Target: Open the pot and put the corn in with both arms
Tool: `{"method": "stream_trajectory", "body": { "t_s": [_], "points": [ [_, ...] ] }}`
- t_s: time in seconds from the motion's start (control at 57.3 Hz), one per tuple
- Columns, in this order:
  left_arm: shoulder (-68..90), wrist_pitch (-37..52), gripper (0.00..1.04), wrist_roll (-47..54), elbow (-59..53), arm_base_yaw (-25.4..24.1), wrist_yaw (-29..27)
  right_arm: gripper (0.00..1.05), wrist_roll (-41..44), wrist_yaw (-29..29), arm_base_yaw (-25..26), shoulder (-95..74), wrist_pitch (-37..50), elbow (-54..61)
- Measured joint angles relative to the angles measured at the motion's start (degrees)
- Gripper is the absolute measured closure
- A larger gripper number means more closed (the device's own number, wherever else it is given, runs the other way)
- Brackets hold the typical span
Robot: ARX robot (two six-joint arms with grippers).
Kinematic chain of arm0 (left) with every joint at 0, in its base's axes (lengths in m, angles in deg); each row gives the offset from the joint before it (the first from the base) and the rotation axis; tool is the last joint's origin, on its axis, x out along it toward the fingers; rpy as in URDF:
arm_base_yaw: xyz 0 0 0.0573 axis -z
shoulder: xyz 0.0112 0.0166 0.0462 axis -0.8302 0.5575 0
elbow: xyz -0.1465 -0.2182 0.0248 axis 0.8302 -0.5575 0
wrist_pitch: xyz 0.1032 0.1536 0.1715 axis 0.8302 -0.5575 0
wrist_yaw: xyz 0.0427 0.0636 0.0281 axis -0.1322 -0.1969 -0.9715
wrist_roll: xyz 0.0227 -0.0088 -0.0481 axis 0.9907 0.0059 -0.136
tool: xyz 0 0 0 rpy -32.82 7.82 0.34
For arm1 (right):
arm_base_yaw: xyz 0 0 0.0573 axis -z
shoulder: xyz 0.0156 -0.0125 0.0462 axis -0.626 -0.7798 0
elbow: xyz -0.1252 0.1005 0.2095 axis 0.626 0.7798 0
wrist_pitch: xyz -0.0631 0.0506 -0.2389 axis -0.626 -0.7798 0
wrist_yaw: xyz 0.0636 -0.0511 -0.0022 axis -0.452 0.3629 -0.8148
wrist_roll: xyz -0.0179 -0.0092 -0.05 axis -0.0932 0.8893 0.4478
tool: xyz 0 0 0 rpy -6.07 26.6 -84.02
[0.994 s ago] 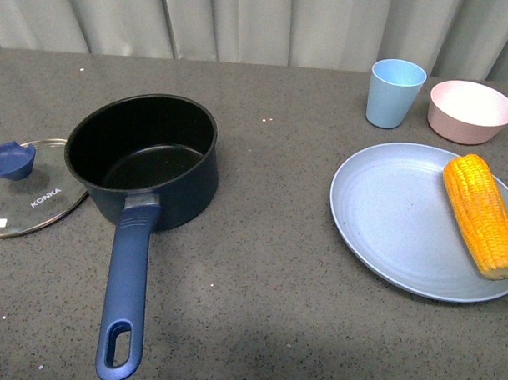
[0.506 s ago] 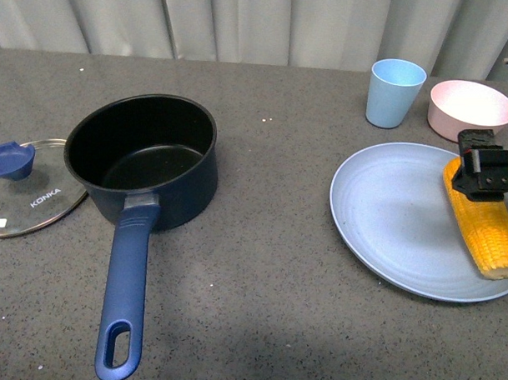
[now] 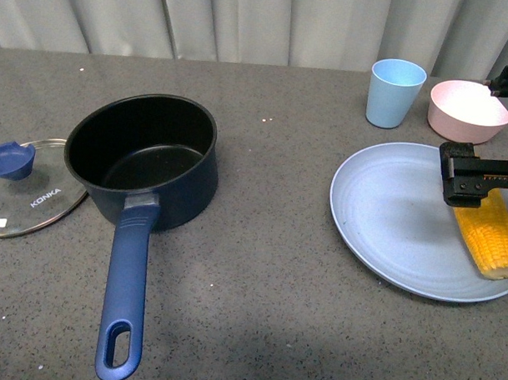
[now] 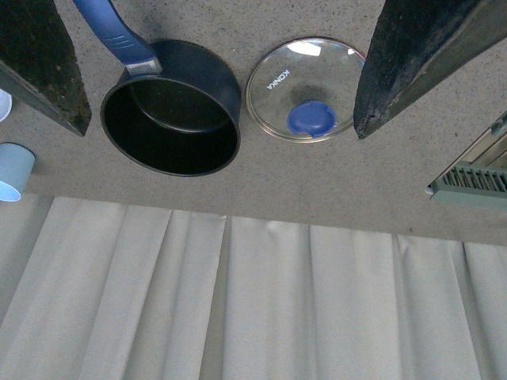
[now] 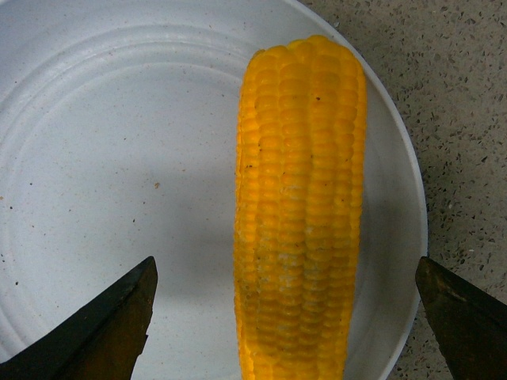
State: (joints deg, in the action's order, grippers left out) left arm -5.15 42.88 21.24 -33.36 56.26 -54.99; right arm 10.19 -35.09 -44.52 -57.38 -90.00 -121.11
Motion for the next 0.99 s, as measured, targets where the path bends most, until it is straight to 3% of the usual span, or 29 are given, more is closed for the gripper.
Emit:
{"method": "stream_trajectory", "body": {
  "t_s": [0.541,0.994],
  "points": [
    [0.0,0.0,0.07,0.0,0.0,0.0,0.0,0.1,-0.8,2.2,-0.3,-3.7,-2.5,-2.5],
    [0.0,0.0,0.07,0.0,0.0,0.0,0.0,0.79,-0.9,2.0,-1.0,-4.0,-2.5,-3.1]
  ]
}}
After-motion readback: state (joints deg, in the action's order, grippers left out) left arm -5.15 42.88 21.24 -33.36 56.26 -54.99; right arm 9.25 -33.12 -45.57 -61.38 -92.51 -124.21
